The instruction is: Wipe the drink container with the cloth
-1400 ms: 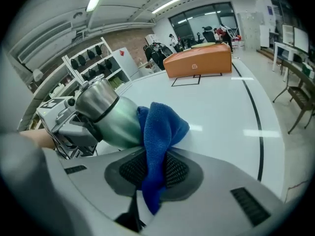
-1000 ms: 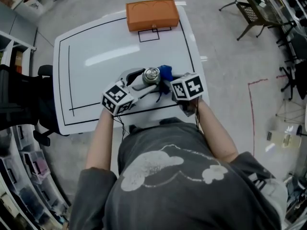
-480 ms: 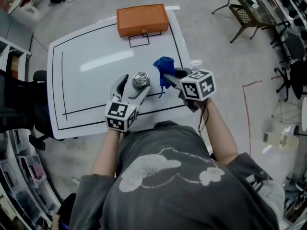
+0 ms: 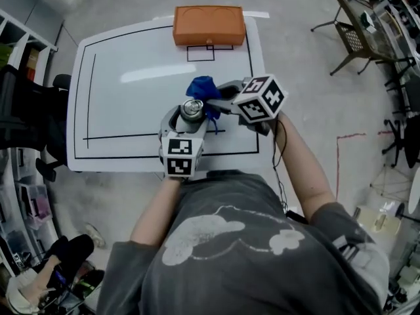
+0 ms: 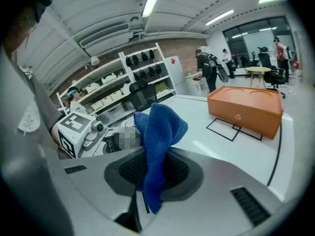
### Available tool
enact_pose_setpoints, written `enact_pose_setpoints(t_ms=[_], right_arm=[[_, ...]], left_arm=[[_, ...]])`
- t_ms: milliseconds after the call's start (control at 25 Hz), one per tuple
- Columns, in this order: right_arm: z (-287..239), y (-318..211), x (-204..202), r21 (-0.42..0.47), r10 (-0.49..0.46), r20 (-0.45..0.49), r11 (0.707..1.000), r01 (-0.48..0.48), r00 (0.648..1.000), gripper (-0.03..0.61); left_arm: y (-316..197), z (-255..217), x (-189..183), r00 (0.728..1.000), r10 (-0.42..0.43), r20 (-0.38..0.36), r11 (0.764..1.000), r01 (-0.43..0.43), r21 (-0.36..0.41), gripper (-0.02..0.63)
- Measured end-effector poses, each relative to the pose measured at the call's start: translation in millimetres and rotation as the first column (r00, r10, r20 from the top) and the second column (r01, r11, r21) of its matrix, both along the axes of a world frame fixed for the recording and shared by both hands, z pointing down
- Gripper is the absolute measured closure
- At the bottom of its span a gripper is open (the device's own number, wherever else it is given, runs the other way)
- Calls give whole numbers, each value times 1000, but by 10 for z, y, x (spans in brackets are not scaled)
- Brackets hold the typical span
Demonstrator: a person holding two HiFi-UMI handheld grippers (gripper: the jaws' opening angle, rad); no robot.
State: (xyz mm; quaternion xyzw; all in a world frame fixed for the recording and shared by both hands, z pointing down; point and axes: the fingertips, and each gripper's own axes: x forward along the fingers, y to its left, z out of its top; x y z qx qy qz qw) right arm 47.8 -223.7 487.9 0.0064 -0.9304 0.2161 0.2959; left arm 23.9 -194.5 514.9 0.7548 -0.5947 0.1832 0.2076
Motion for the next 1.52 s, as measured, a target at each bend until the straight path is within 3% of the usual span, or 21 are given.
enact_pose_setpoints(t_ms=[280, 520, 640, 760, 1040, 1240, 1320, 1400, 1520], right_arm=[[99, 53, -139, -17, -164, -25, 986, 164, 986, 515], [159, 61, -182, -26, -192, -33, 981, 191, 981, 515], [218, 56, -176, -37, -171, -49, 985, 169, 984, 517], [308, 55, -166, -56, -133, -70, 990, 129, 989, 517], [633, 131, -134, -61, -41, -193, 998, 29, 980, 518], [779, 169, -101, -23, 49, -281, 998, -58, 958, 518], [808, 162, -93, -17, 99, -300, 994, -109, 949, 520], [825, 153, -82, -9, 149, -320, 987, -161, 936, 520], [842, 158, -67, -2, 213, -341, 974, -227, 916, 520]], left_arm=[[-11, -1, -3, 990, 141, -4, 990, -141, 17, 268], [24, 2, -45, 933, 359, 6, 933, -358, -22, 268], [39, 6, -45, 881, 473, 6, 881, -472, -39, 268], [57, 20, -49, 812, 584, 7, 811, -583, -57, 268], [92, 33, -69, 595, 804, 9, 592, -799, -104, 268], [102, 13, -62, 465, 885, 18, 464, -879, -110, 268], [99, 6, -63, 431, 902, 20, 430, -896, -110, 268], [99, 9, -61, 414, 910, 19, 413, -904, -107, 267], [113, 12, -61, 421, 907, 18, 421, -902, -95, 267]])
